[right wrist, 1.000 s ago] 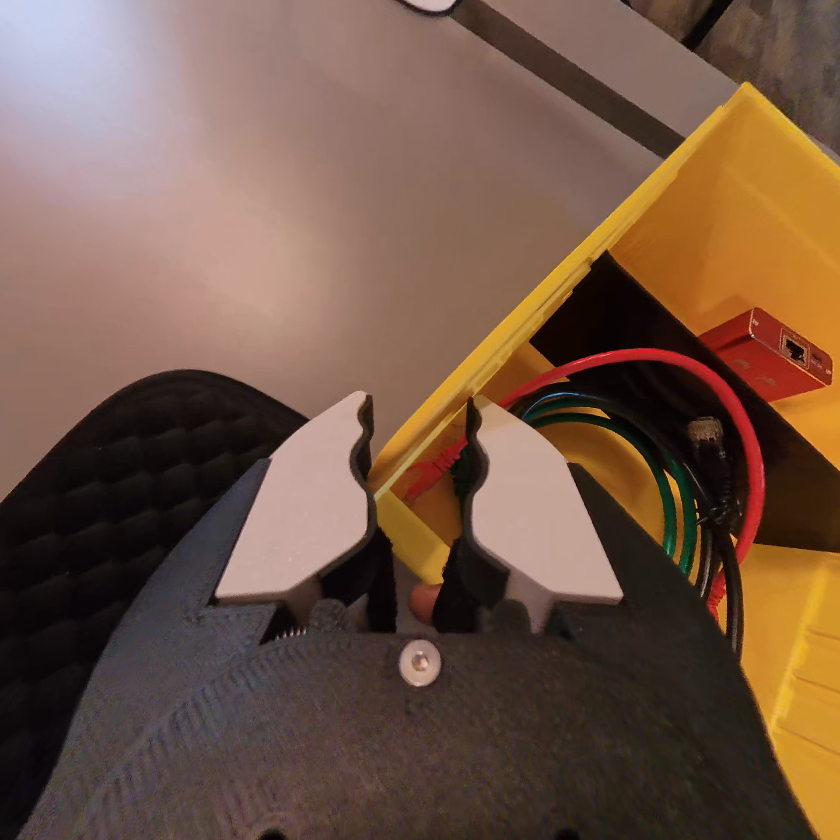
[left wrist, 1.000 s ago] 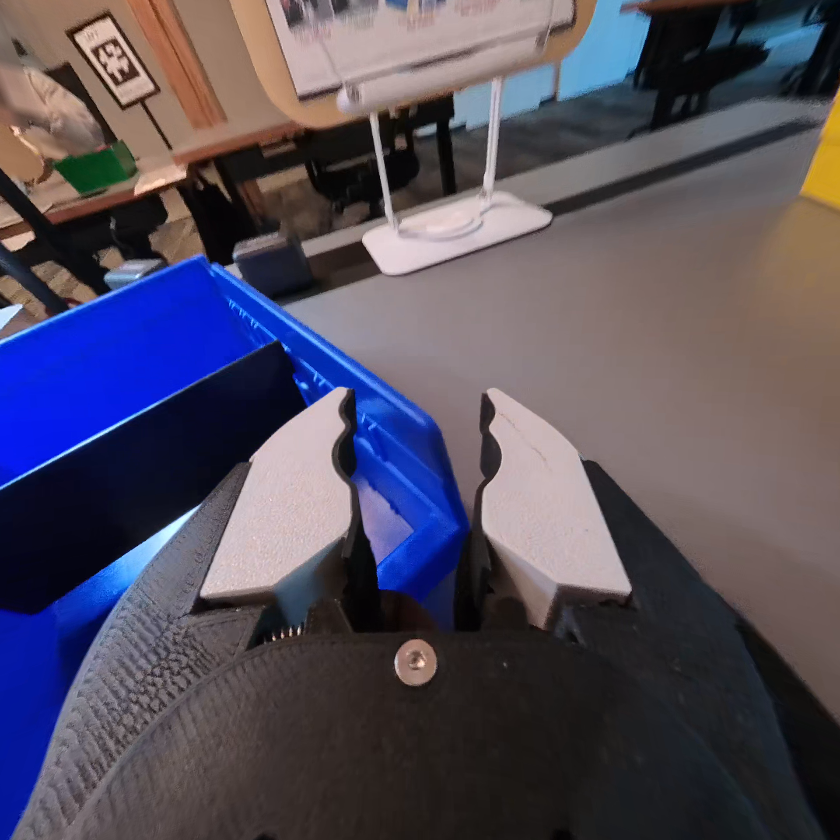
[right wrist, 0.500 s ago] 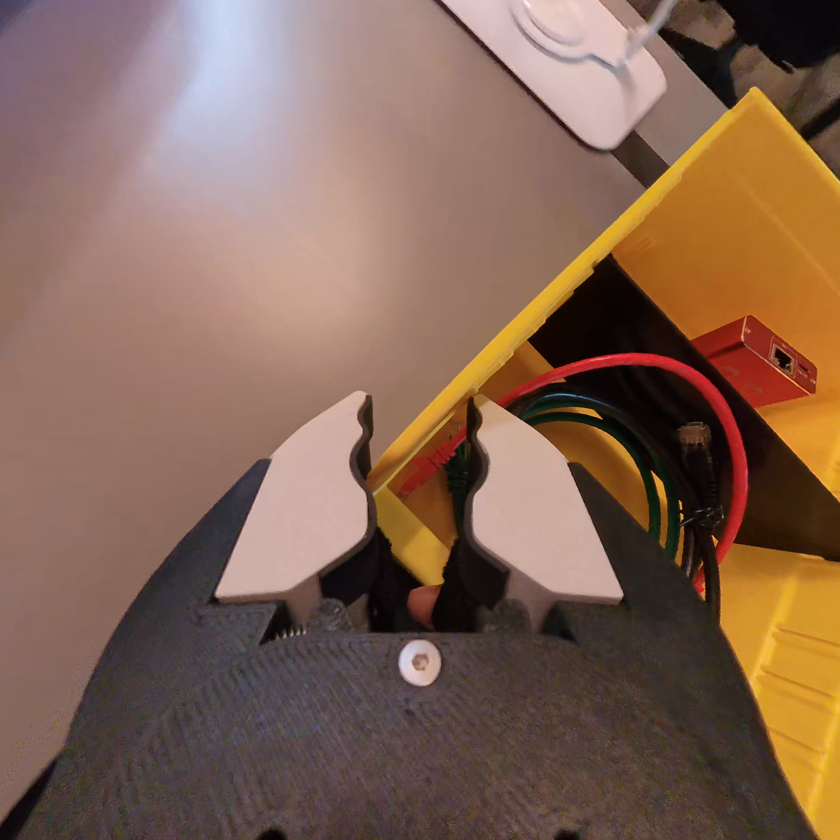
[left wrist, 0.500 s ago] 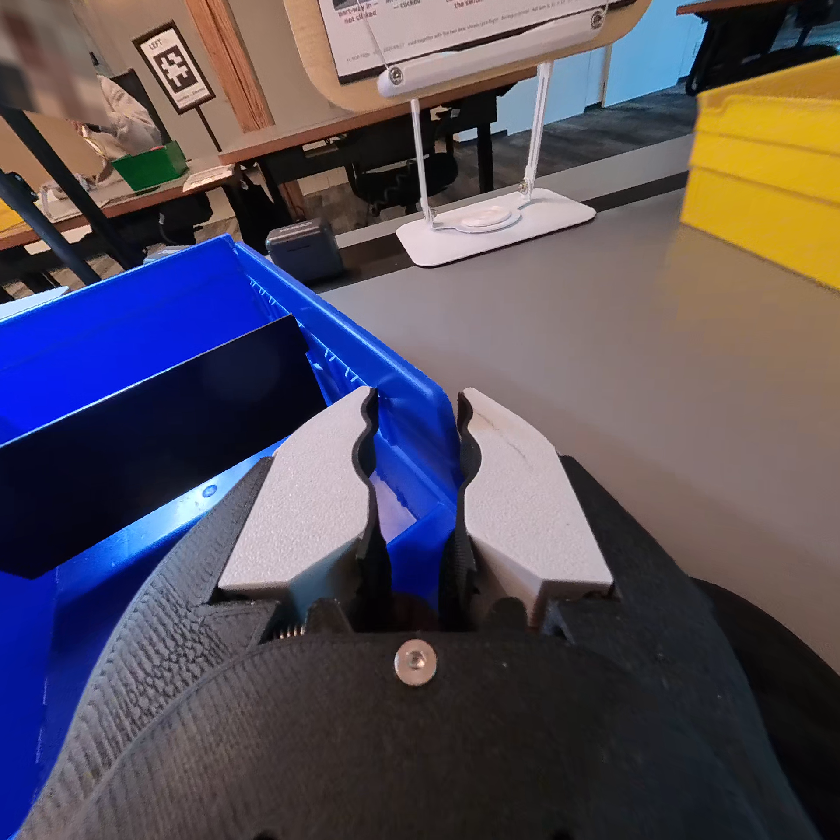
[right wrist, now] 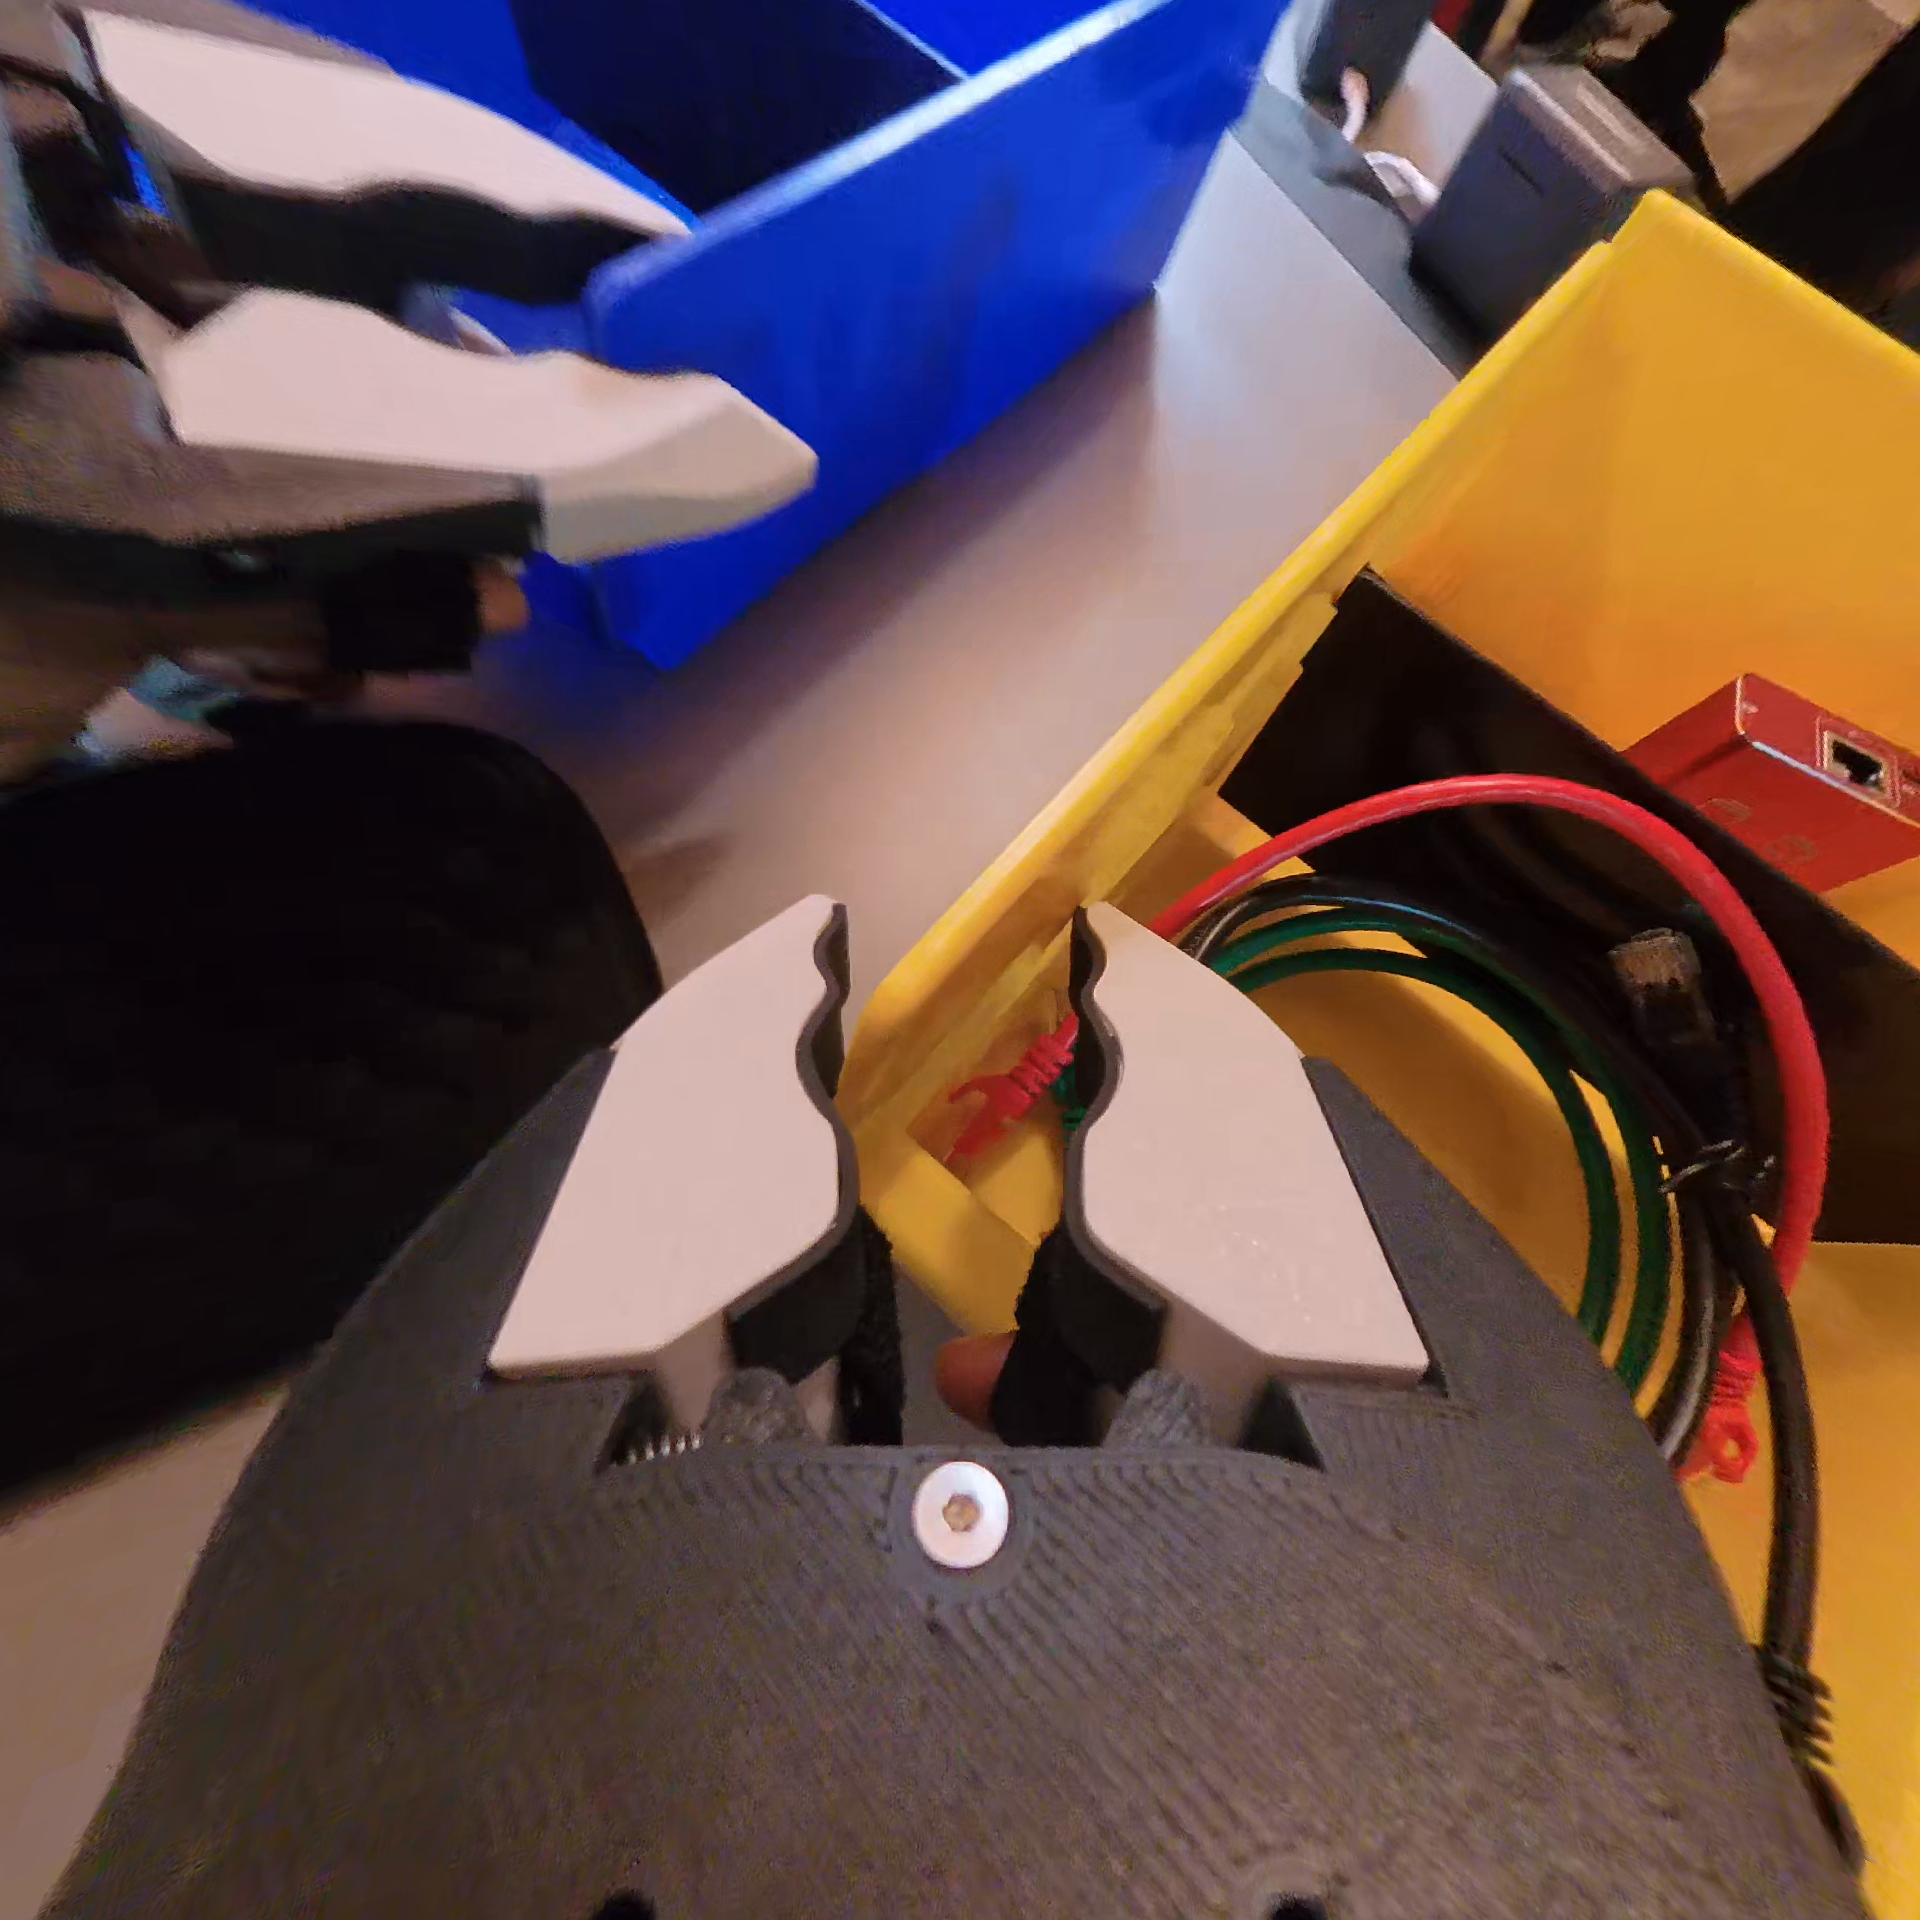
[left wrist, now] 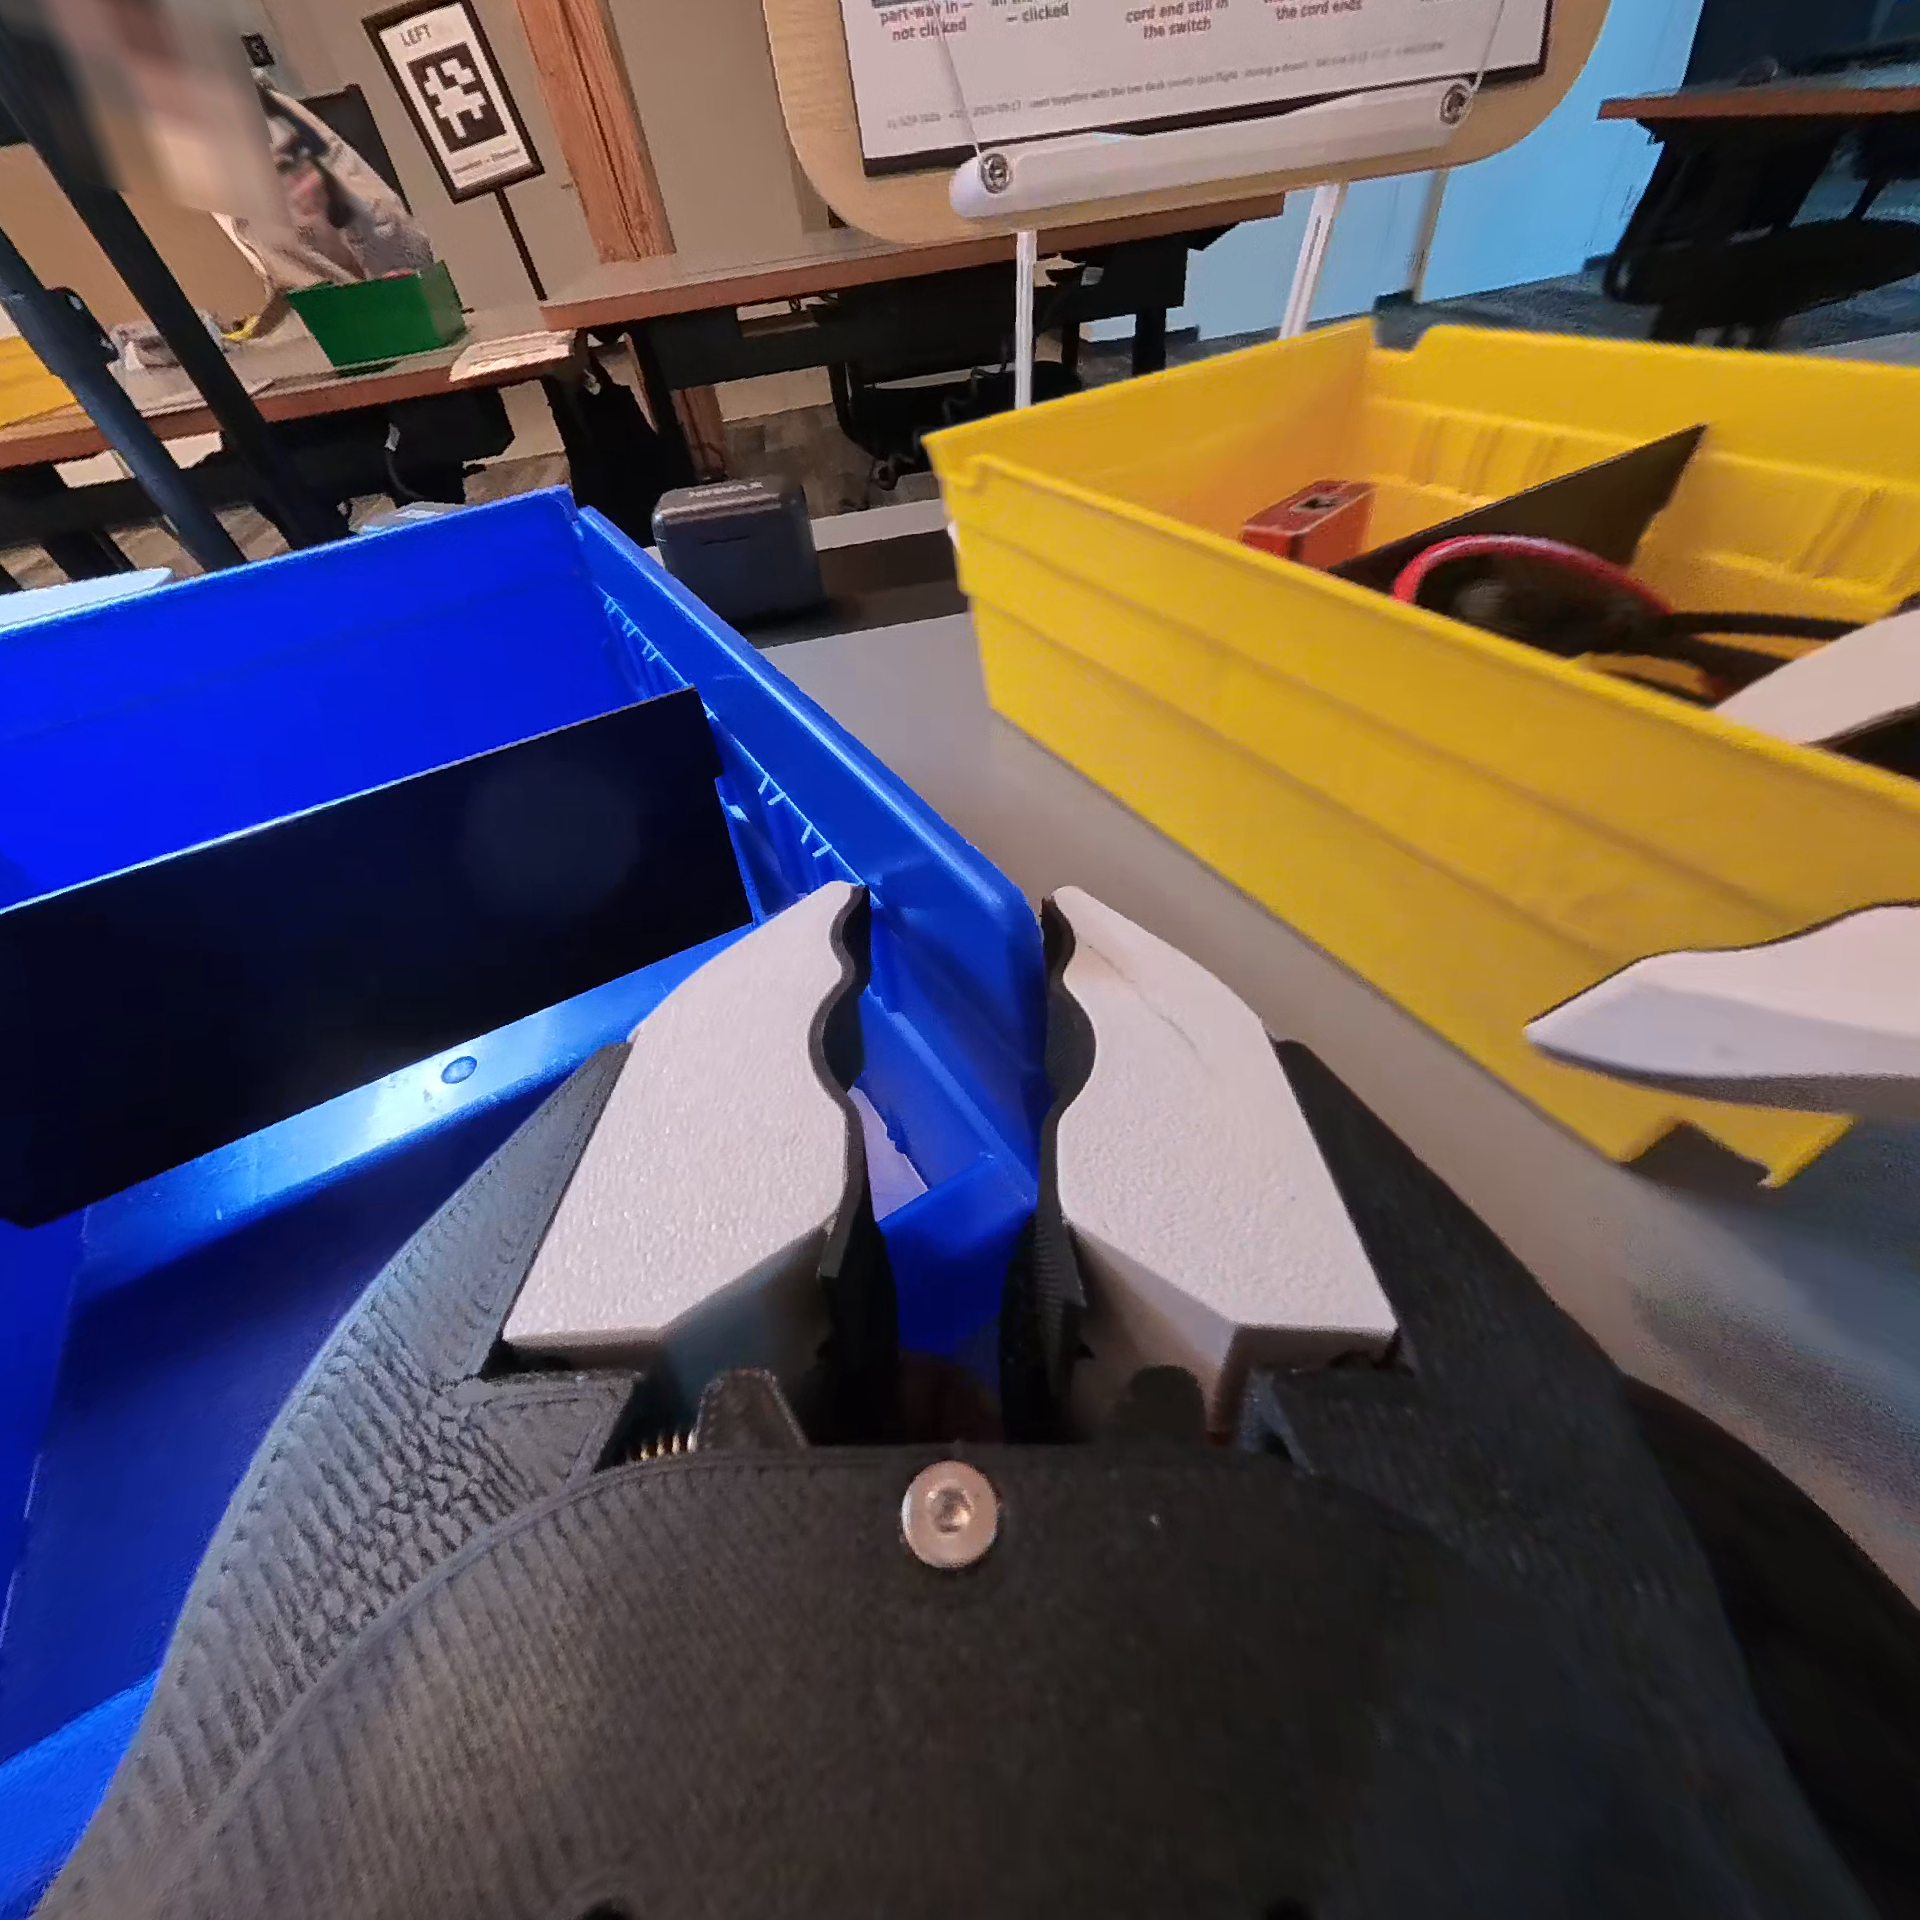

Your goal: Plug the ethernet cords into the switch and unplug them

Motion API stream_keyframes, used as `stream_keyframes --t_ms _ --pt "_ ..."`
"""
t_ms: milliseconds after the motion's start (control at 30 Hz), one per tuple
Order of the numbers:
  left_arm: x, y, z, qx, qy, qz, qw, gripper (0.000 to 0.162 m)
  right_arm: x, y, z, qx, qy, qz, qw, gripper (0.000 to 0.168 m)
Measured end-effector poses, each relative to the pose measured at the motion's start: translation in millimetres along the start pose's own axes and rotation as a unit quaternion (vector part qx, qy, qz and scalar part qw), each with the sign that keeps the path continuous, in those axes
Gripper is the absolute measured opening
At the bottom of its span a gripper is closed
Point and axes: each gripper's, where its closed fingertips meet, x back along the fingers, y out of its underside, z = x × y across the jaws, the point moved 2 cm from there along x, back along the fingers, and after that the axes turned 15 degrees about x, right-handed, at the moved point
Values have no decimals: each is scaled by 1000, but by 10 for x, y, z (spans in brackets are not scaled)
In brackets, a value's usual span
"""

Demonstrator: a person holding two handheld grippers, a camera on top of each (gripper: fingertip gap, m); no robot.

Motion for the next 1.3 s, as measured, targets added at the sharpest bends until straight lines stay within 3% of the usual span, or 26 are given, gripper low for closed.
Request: stream_keyframes --t_ms 400,667,733,833,900,967,1067,1200,1267,1300 --pt "89 -142 -159 28 -30 37 998 26 -491 -501 -196 31 5 51 998 40" --pt "344 -509 -238 62 31 71 995 34 -654 -652 -210 33 -8 65 997 43" --pt "533 -734 -486 61 12 103 993 39 -576 -716 -189 27 11 82 996 55" --pt "862 -955 -1137 52 -89 134 986 47 -303 -938 -126 -2 59 166 984 75" --pt "1018 -924 -1611 48 -164 127 977 55 -160 -1111 -157 -19 78 235 969 87" --pt "1040 -731 -1950 53 -198 81 975 67 -176 -1190 -251 -4 90 255 963 97" --pt "935 -382 -2184 78 -195 2 978 77 -391 -1165 -444 24 69 198 978 92" --pt "764 -62 -2187 93 -171 -65 979 72 -583 -1129 -500 33 65 131 989 57" --pt "717 8 -2165 83 -170 -77 979 57 -643 -1088 -472 51 74 92 992 43" --pt "715 0 -2147 79 -165 -68 981 39 -637 -1100 -452 67 90 84 990 40"
